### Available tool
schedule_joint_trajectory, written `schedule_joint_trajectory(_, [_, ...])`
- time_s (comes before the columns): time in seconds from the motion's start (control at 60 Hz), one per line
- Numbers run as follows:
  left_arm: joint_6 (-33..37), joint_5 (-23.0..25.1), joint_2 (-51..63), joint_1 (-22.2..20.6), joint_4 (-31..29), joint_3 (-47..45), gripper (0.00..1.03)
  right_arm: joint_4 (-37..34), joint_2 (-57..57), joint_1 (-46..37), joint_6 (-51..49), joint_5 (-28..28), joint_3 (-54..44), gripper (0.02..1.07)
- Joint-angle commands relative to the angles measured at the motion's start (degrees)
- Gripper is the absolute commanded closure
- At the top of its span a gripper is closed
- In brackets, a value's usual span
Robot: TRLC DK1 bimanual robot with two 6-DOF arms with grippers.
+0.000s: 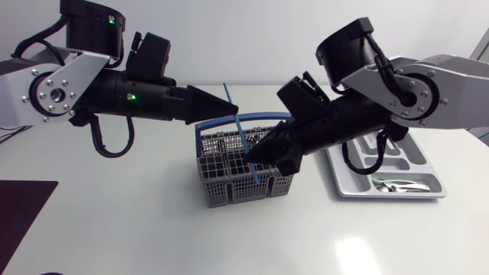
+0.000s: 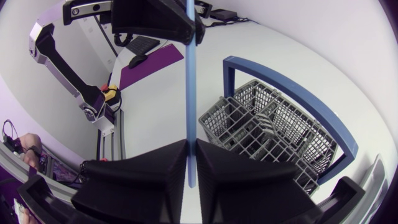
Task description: Unload the cutlery basket into the drawer organizer.
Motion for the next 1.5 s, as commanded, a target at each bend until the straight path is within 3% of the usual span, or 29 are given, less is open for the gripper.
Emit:
schedule_joint_trajectory(0.0, [-2.1,1.1,1.1,0.8,-0.2,2.1,0.99,0.2,-0.6,1.1,-0.2,0.8,0.3,1.01])
schedule_joint_trajectory(0.1, [-3.3,1.2,1.2,1.8,0.0,2.6,0.94,-0.1,-1.3,1.2,-0.1,1.3,0.1,1.01])
schedule_joint_trajectory(0.15, [-3.7,1.2,1.1,1.9,0.0,2.8,0.80,-0.6,-1.6,1.2,0.0,1.3,0.0,1.01])
schedule_joint_trajectory(0.267, [-4.7,1.1,-0.4,2.3,0.5,3.5,0.21,-2.0,-2.6,0.6,-0.1,1.4,-0.3,1.01])
schedule_joint_trajectory(0.333, [-6.9,1.1,-1.4,3.4,2.4,4.1,0.04,-3.0,-3.5,-0.2,-0.2,1.4,-0.7,1.01])
schedule_joint_trajectory(0.467, [-7.6,0.3,-3.7,6.1,3.3,5.8,0.04,-6.2,-7.4,-4.0,-1.7,1.7,-2.2,1.01])
schedule_joint_trajectory(0.567, [-4.3,-5.6,-5.0,5.7,1.9,6.4,0.04,-9.6,-10.7,-9.1,-4.4,1.4,-3.2,1.01])
schedule_joint_trajectory(0.683, [8.1,-17.9,-4.6,-0.3,-4.9,6.4,0.04,-12.9,-12.6,-18.6,-7.7,0.2,-4.6,1.01])
schedule_joint_trajectory(0.733, [10.9,-21.1,-3.7,-2.4,-6.0,6.0,0.04,-13.8,-12.6,-22.9,-9.5,0.0,-5.1,1.01])
schedule_joint_trajectory(0.8, [15.6,-29.0,-2.4,-7.7,-6.6,4.5,0.04,-14.2,-11.9,-28.8,-11.0,-0.2,-6.0,1.01])
schedule_joint_trajectory(0.917, [20.6,-38.2,-0.1,-14.5,-6.5,3.3,0.04,-13.9,-8.3,-36.6,-12.0,-0.2,-6.8,1.01])
schedule_joint_trajectory(1.067, [25.0,-48.4,5.7,-20.7,-6.9,4.3,0.04,-11.7,-0.5,-41.3,-10.9,4.6,-6.2,1.01])
schedule_joint_trajectory(1.267, [27.5,-56.7,11.0,-24.5,-7.4,5.3,0.05,-3.2,8.2,-40.2,-5.0,14.0,-6.8,1.01])
schedule_joint_trajectory(1.483, [28.2,-59.8,14.4,-24.2,-5.0,4.9,0.05,0.5,18.5,-37.4,0.6,19.1,-2.2,1.01])
